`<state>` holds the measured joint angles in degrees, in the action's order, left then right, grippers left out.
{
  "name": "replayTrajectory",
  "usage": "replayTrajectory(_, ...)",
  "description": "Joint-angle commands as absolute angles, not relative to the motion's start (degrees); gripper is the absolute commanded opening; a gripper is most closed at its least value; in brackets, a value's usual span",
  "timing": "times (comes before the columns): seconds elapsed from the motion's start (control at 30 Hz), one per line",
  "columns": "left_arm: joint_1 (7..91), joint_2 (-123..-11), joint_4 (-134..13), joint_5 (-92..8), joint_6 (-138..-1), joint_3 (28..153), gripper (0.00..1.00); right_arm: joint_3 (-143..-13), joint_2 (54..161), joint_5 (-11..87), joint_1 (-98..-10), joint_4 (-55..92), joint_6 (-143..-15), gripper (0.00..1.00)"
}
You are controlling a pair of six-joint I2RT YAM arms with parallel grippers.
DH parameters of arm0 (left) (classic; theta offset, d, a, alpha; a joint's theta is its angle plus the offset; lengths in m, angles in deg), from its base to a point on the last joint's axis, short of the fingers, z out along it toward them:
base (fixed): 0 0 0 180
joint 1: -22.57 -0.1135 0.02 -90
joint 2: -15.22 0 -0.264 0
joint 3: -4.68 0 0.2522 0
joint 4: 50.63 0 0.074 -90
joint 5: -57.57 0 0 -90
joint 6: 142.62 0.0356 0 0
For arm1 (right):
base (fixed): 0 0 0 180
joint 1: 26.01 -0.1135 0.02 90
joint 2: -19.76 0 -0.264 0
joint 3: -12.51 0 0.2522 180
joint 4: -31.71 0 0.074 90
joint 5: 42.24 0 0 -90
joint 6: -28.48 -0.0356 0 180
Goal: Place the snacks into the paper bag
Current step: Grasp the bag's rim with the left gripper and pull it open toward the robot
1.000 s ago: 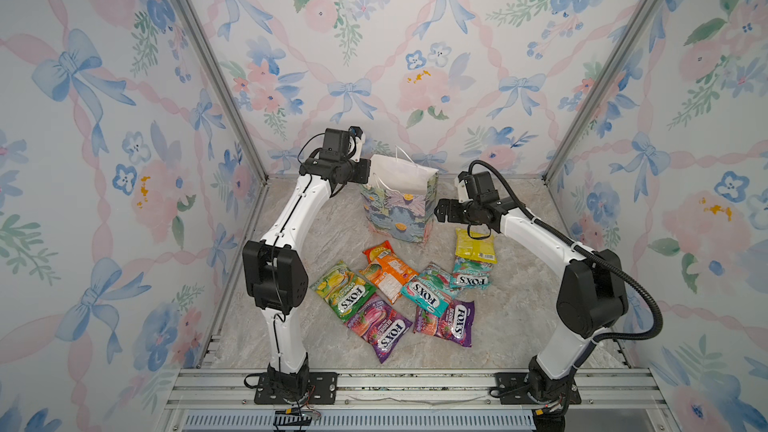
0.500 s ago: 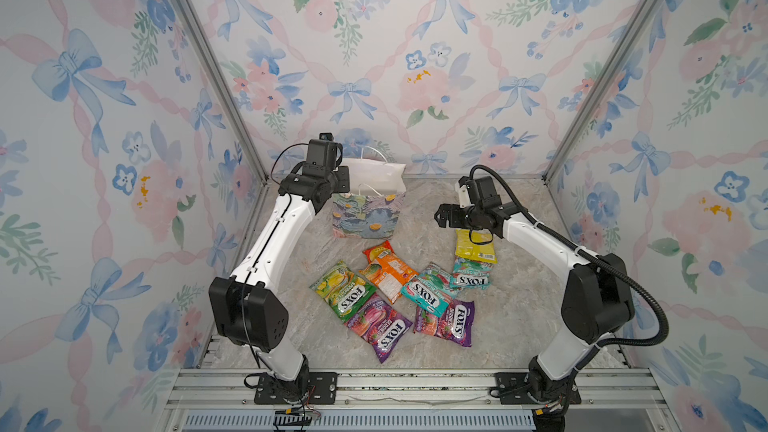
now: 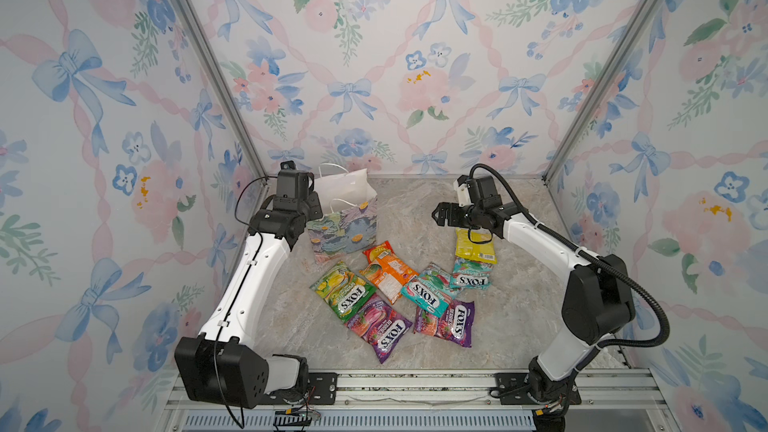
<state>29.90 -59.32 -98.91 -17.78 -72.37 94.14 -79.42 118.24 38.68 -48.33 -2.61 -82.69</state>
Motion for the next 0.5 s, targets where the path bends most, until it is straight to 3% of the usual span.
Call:
replayTrajectory(0.0,29.31,-57.43,-98.58,-21.26,-71.69,93.58,0.37,-79.05,117.65,37.26,-48.34,-2.34,-83.93,0.97)
replayTrajectory(0.03,29.04,-56.92,-98.63,-22.04,-71.03,93.95,0.51,-79.03,117.51,37.15,-48.35,-2.47,-84.02,0.97)
replayTrajectory(0.17,27.00,-56.02,-98.58,-27.01,-66.88,96.77,0.72,-78.67,116.26,37.00,-48.33,-3.29,-84.02,0.97)
replayTrajectory(0.47,23.85,-63.13,-98.89,-36.91,-55.28,103.63,0.77,-74.60,110.36,36.69,-47.50,-4.58,-84.54,0.97)
